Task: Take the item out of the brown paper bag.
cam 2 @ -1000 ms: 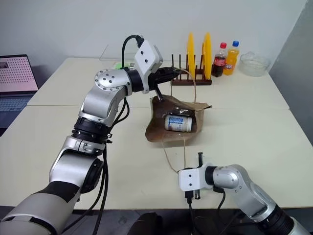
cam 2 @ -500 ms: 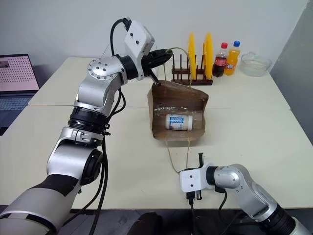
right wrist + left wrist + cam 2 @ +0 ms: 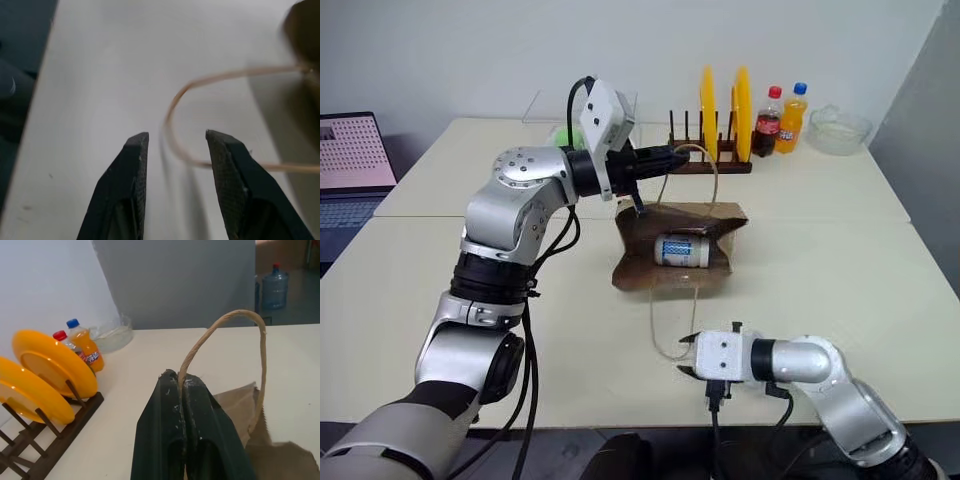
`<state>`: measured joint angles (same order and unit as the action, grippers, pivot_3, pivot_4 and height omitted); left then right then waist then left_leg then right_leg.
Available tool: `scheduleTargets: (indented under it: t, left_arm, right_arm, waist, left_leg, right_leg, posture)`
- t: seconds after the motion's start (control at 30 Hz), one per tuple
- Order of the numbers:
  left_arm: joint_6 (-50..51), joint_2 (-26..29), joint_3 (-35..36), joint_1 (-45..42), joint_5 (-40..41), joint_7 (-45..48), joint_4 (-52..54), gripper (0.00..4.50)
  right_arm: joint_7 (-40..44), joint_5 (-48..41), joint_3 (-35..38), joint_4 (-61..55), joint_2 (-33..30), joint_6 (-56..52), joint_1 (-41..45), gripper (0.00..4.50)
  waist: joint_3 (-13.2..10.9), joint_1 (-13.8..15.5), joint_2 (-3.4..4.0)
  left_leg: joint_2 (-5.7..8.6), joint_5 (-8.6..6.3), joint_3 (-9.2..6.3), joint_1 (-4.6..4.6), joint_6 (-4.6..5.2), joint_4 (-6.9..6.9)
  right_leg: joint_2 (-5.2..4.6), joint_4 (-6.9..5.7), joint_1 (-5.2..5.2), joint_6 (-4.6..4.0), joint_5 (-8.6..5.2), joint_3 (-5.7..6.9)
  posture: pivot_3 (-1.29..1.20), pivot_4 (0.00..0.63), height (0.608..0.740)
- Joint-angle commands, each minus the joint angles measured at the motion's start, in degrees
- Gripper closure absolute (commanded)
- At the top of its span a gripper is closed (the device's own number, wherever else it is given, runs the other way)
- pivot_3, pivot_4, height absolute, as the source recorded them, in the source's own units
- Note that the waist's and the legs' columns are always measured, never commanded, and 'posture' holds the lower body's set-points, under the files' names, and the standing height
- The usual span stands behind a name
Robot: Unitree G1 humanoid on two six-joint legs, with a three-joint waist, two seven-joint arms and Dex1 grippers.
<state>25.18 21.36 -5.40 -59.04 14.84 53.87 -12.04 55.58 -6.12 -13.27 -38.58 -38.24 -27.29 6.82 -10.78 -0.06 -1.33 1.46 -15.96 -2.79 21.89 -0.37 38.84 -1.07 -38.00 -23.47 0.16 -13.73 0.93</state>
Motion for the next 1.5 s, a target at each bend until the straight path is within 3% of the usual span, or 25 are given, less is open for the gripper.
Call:
scheduleTargets:
  t: [0.03,0.1,0.17,0.33,0.53,0.63,0.77,1.43,1.5]
  left_arm:
    - [2.32,0.36,1.34,-0.52,2.13,-0.29,3.57,4.5]
    - [3.75,0.13,1.86,-0.74,3.09,-0.61,3.93,4.5]
    - [4.83,-0.12,2.22,-1.35,3.84,-0.95,3.81,4.5]
    - [4.92,-0.39,2.23,-1.95,4.51,-1.2,3.86,4.5]
    - [5.89,-0.84,2.74,-2.8,5.24,-1.68,4.33,4.5]
    - [5.73,-0.73,2.65,-2.66,5.38,-1.95,4.52,4.5]
    - [5.24,-0.62,2.36,-2.22,5.34,-2.03,5.04,4.5]
    - [3.56,-1.0,1.89,-1.36,4.67,-2.62,5.46,4.5]
    - [3.55,-0.96,1.83,-1.08,4.59,-2.81,5.76,4.5]
  right_arm:
    - [-0.62,-20.45,15.0,-8.22,0.23,-17.03,5.29,2.56]
    - [-4.42,-27.51,18.98,-8.21,2.05,-23.33,10.27,2.56]
    - [-7.41,-27.65,17.96,-6.5,2.84,-24.95,15.52,2.56]
    - [-15.06,-9.75,0.8,6.25,3.32,-15.68,24.91,2.56]
    - [-18.13,3.08,-10.79,23.03,7.99,-7.13,33.75,2.56]
    - [-17.71,7.99,-14.18,29.59,8.82,-3.45,36.52,1.97]
    - [-16.06,13.67,-17.66,36.95,9.25,0.35,39.73,0.55]
    - [-5.92,28.87,-23.7,61.03,13.5,10.55,49.07,0.55]
    - [-5.95,29.52,-23.41,62.03,13.87,11.9,49.19,0.92]
  waist:
    - [0.0,0.02,-0.01]
    - [0.0,-0.1,-0.01]
    - [0.0,-0.09,0.0]
    - [-0.01,-0.16,0.01]
    - [-0.01,-0.17,0.01]
    - [-0.01,-0.11,0.01]
    - [-0.01,-0.14,0.01]
    - [0.0,-0.57,0.02]
    - [0.0,-0.58,0.02]
  left_leg:
    - [0.0,-0.01,0.01,0.0,0.02,0.01]
    - [-0.02,-0.01,0.0,-0.05,0.02,0.01]
    - [-0.03,-0.01,-0.04,-0.09,0.03,-0.04]
    - [-0.02,-0.02,0.04,-0.03,0.04,-0.07]
    - [-0.01,0.06,0.13,0.2,-0.08,-0.05]
    - [0.0,0.12,0.15,0.26,-0.21,-0.05]
    - [0.02,0.13,0.2,0.52,-0.21,-0.01]
    - [0.01,0.14,0.18,0.55,-0.21,0.04]
    - [0.01,0.14,0.18,0.54,-0.22,0.04]
  right_leg:
    - [-0.01,0.0,0.0,0.01,0.01,-0.01]
    - [0.0,-0.01,0.02,0.0,0.03,-0.01]
    - [0.01,-0.06,0.02,-0.01,0.03,0.02]
    - [0.01,-0.06,-0.08,-0.01,0.02,-0.04]
    - [0.01,-0.08,-0.33,-0.31,0.2,-0.12]
    - [0.0,-0.08,-0.38,-0.33,0.21,-0.12]
    - [-0.02,-0.12,-0.61,-0.34,0.23,-0.15]
    - [0.0,-0.24,-0.69,-0.41,0.28,-0.14]
    - [0.0,-0.26,-0.68,-0.41,0.28,-0.14]
  posture:
    - [0.0,0.15,0.74]
    - [0.0,0.15,0.74]
    - [0.0,0.15,0.74]
    - [0.0,0.15,0.74]
    - [0.0,0.15,0.74]
    - [0.0,0.15,0.74]
    - [0.0,0.15,0.74]
    - [0.0,0.15,0.74]
    - [0.0,0.15,0.74]
